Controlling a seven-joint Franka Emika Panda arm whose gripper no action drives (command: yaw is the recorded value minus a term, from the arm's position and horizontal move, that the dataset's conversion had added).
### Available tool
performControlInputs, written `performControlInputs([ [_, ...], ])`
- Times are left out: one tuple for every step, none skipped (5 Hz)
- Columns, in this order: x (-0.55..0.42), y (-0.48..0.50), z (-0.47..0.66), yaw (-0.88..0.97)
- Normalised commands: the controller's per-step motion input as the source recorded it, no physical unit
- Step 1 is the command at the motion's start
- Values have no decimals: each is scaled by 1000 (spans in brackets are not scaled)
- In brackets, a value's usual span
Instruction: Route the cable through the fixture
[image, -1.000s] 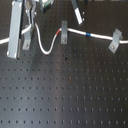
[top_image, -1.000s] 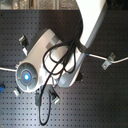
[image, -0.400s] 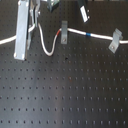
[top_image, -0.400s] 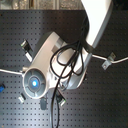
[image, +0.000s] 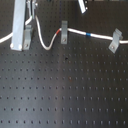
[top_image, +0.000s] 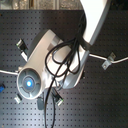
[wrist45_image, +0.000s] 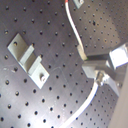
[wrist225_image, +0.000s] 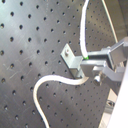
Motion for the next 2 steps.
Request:
performControlInputs([
  [-1, -13, 1, 3],
  [142, -219, 90, 0],
])
